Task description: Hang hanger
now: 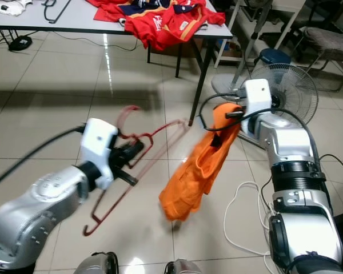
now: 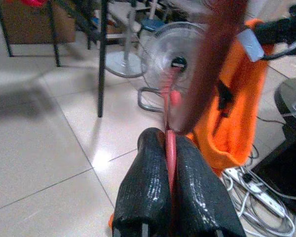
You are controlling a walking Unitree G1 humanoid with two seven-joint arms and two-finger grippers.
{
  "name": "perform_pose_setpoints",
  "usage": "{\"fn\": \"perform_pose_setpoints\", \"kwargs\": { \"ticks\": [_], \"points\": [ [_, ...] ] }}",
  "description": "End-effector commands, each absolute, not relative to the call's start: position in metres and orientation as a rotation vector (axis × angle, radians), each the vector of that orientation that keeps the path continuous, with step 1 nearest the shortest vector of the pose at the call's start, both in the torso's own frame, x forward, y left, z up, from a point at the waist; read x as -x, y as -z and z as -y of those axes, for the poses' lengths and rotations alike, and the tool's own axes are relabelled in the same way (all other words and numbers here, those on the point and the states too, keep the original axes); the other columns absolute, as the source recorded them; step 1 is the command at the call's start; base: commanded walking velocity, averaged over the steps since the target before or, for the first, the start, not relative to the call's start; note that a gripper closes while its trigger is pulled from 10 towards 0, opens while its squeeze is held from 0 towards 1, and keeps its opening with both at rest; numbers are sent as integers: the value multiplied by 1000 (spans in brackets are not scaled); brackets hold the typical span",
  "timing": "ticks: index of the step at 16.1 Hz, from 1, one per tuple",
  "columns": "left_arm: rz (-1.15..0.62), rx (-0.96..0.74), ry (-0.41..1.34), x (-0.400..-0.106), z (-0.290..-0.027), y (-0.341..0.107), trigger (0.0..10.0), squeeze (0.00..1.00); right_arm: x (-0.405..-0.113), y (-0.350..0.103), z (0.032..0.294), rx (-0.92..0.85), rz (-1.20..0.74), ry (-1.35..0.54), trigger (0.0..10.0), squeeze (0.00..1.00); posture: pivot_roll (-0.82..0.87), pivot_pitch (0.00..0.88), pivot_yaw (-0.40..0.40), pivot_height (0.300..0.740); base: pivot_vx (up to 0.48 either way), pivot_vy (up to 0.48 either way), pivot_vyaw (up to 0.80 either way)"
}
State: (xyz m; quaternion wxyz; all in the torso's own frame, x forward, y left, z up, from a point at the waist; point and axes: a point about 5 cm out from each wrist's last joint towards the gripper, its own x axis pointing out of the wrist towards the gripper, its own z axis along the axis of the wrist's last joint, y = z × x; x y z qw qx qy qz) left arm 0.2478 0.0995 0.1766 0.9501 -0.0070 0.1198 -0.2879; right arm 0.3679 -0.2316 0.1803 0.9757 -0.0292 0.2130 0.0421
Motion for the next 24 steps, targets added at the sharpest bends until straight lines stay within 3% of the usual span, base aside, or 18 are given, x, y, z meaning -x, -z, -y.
{"fn": "perform_pose_setpoints", "kwargs": {
  "ticks": [1,5,13,20,24],
  "points": [
    [-242,32,609,-243,-93,-179,10000,0,-372,-198,236,34,-352,-59,10000,0,-103,106,-130,740,0,0,0],
    [-226,184,692,-242,-65,-186,10000,0,-370,-194,221,12,-359,-99,10000,0,-114,109,-126,740,0,0,0],
    [-350,237,820,-226,-59,-171,10000,0,-369,-194,222,12,-371,-98,10000,0,-126,122,-133,740,0,0,0],
    [-364,322,684,-242,-53,-161,10000,0,-363,-187,203,-30,-396,-174,10000,0,-133,124,-131,740,0,0,0],
    [-348,251,517,-247,-78,-156,10000,0,-357,-186,187,-72,-398,-389,10000,0,-129,123,-132,740,0,0,0]
  ]
}}
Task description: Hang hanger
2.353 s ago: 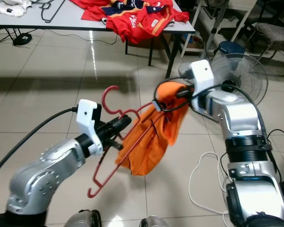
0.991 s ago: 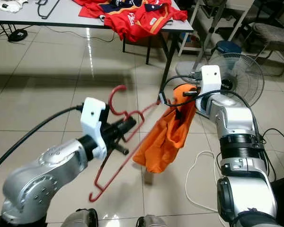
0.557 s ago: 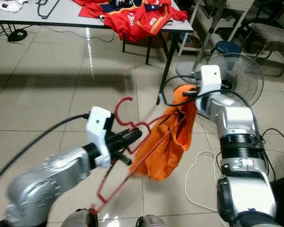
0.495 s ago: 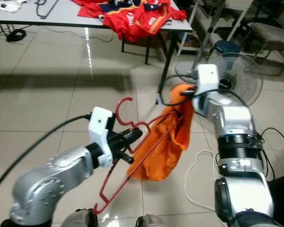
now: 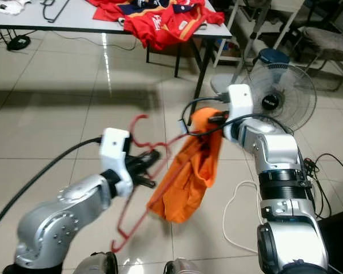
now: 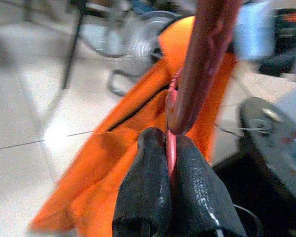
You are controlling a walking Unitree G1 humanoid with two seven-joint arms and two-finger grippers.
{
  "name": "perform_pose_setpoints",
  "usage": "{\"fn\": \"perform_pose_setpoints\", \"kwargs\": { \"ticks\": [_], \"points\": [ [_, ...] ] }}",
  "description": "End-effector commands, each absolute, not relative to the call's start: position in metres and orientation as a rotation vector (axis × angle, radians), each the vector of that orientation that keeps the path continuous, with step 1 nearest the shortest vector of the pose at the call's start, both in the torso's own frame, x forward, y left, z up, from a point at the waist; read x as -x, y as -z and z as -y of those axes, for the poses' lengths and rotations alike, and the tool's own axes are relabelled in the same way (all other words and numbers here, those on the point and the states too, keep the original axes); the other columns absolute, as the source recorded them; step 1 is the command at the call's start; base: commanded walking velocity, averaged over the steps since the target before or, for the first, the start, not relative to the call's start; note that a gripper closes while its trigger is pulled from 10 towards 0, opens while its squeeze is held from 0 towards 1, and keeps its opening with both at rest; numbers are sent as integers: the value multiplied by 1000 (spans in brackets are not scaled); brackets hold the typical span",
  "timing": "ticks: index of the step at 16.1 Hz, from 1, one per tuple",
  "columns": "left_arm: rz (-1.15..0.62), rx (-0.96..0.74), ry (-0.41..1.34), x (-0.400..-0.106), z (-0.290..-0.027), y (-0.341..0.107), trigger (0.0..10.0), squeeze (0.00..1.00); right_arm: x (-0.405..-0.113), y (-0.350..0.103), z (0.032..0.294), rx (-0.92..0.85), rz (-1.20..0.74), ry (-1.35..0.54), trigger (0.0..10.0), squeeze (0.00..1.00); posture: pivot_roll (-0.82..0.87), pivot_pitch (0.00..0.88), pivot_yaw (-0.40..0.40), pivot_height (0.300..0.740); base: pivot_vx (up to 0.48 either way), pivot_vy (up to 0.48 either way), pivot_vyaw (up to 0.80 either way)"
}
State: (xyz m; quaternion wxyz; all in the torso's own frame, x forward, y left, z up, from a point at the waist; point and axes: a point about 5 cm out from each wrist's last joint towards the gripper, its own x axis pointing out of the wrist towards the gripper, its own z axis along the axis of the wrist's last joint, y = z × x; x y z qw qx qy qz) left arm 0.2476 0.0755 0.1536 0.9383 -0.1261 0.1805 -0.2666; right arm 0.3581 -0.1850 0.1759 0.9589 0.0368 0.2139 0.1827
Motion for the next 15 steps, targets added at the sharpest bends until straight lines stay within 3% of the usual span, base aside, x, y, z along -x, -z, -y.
{"fn": "perform_pose_setpoints", "kwargs": {
  "ticks": [1,4,8,10,13,15],
  "points": [
    [-344,248,496,-247,-82,-156,10000,0,-356,-186,186,-95,-405,-423,10000,0,-129,123,-132,740,0,0,0],
    [-324,168,406,-243,-101,-162,10000,0,-361,-182,187,-264,-466,-429,10000,0,-106,126,-145,740,0,0,0],
    [-311,89,321,-237,-111,-169,10000,0,-370,-178,201,-220,-437,-279,10000,0,-87,126,-152,740,0,0,0],
    [-298,124,322,-236,-109,-171,10000,0,-370,-177,201,-240,-442,-286,10000,0,-85,124,-153,740,0,0,0],
    [-274,262,458,-231,-83,-179,10000,0,-374,-176,196,-252,-452,-276,10000,0,-94,126,-147,740,0,0,0],
    [-319,248,525,-225,-76,-175,10000,0,-376,-177,197,-259,-444,-247,10000,0,-95,126,-145,740,0,0,0]
  ]
}}
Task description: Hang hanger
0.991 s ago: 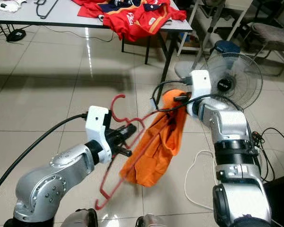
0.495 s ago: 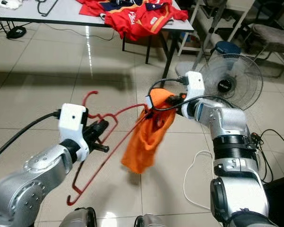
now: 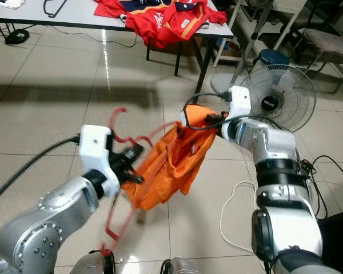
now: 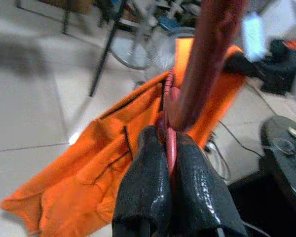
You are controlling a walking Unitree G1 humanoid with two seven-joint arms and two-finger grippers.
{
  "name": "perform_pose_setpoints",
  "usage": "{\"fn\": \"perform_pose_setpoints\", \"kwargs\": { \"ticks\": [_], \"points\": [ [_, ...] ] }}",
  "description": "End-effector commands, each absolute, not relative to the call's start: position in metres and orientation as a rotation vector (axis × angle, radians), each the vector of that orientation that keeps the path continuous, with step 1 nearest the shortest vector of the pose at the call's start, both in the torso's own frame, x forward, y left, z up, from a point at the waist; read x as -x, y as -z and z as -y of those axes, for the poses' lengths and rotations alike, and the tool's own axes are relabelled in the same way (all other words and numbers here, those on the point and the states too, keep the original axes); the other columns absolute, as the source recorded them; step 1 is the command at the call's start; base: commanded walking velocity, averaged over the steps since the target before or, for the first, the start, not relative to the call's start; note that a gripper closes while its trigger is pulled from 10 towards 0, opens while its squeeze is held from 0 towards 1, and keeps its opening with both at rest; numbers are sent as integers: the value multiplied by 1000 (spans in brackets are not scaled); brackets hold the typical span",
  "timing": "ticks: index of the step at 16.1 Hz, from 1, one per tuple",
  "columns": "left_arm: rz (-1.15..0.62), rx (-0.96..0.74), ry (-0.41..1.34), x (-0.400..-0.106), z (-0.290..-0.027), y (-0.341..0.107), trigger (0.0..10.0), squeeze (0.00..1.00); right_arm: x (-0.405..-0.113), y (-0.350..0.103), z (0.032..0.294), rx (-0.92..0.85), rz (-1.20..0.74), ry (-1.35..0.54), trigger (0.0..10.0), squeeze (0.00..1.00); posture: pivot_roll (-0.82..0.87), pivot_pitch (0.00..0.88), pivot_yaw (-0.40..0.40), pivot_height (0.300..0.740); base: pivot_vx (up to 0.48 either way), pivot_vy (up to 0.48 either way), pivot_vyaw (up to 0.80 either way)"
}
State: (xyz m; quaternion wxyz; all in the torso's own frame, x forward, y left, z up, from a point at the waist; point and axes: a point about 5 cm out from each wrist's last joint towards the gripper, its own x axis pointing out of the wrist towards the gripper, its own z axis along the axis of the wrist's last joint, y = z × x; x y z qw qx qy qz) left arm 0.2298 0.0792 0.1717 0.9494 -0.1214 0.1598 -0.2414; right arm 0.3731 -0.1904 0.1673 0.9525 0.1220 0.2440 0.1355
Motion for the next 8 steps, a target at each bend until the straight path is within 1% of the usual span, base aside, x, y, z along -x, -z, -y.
{"fn": "perform_pose_setpoints", "kwargs": {
  "ticks": [1,2,6,8],
  "points": [
    [-338,242,546,-223,-74,-173,10000,0,-377,-178,198,-261,-443,-238,10000,0,-95,126,-145,740,0,0,0],
    [-360,239,571,-222,-71,-171,10000,0,-378,-178,198,-261,-442,-228,10000,0,-95,125,-145,740,0,0,0],
    [-394,226,576,-225,-70,-166,10000,0,-379,-178,197,-235,-439,-209,10000,0,-97,124,-141,740,0,0,0],
    [-388,232,547,-232,-68,-165,10000,0,-379,-179,193,-232,-441,-228,10000,0,-98,124,-141,740,0,0,0]
  ]
}}
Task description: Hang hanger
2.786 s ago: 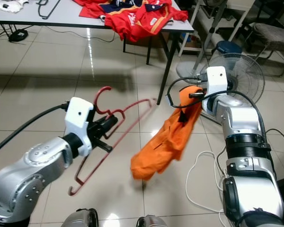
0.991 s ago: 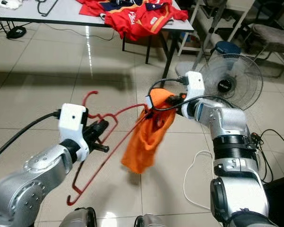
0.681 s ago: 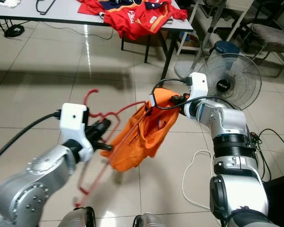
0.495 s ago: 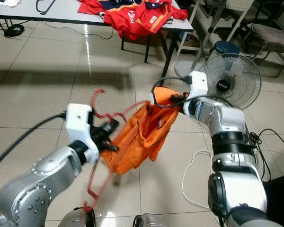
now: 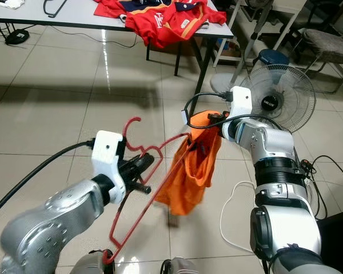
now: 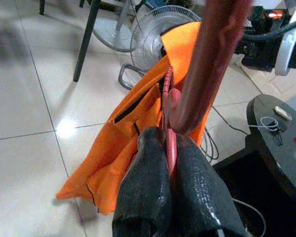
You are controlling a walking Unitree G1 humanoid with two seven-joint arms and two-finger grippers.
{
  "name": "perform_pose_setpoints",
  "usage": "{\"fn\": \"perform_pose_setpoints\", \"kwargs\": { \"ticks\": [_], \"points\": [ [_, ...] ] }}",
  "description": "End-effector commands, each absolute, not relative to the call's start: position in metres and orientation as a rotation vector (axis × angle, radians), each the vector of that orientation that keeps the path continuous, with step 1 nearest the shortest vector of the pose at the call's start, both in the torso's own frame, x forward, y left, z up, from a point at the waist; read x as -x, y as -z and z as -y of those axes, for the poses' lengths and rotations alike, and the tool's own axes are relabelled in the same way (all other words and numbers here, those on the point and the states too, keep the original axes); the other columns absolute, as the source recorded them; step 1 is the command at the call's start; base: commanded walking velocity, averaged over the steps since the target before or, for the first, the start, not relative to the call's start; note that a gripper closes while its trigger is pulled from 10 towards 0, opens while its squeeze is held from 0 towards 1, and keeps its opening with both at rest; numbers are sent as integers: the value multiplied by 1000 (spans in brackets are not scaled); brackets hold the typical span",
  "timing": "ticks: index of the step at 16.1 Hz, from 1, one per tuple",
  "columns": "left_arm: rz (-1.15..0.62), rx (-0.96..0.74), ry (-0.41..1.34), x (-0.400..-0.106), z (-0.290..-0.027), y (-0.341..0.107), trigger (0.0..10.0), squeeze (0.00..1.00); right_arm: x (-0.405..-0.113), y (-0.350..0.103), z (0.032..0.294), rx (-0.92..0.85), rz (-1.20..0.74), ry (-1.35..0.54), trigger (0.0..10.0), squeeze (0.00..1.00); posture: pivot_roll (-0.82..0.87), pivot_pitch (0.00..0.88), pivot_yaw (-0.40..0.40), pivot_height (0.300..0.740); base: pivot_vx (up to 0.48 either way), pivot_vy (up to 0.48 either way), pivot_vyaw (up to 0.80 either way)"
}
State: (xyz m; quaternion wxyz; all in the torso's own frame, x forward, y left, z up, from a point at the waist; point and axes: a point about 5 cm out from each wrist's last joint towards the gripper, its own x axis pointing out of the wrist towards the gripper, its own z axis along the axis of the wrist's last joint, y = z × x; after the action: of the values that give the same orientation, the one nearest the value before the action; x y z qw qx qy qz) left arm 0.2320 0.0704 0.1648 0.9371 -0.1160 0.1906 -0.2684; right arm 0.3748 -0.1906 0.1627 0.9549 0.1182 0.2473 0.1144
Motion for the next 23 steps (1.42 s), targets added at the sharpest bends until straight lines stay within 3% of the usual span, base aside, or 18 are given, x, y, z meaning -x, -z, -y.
{"fn": "perform_pose_setpoints", "kwargs": {
  "ticks": [1,5,8,15,20,23],
  "points": [
    [-379,247,557,-236,-63,-167,10000,0,-379,-177,190,-222,-447,-235,10000,0,-98,122,-142,740,0,0,0],
    [-391,238,652,-236,-49,-170,10000,0,-377,-172,188,-198,-460,-226,10000,0,-107,113,-138,740,0,0,0],
    [-406,56,663,-236,-50,-158,10000,0,-379,-176,196,-171,-436,-200,10000,0,-111,104,-139,740,0,0,0],
    [-323,217,589,-255,-47,-163,10000,0,-375,-176,188,-188,-448,-253,10000,0,-115,84,-145,740,0,0,0],
    [-362,162,654,-261,-34,-151,10000,0,-374,-178,184,-204,-445,-265,10000,0,-123,79,-139,740,0,0,0],
    [-262,196,555,-279,-39,-161,10000,0,-371,-188,175,-250,-430,-321,10000,0,-132,70,-133,740,0,0,0]
  ]
}}
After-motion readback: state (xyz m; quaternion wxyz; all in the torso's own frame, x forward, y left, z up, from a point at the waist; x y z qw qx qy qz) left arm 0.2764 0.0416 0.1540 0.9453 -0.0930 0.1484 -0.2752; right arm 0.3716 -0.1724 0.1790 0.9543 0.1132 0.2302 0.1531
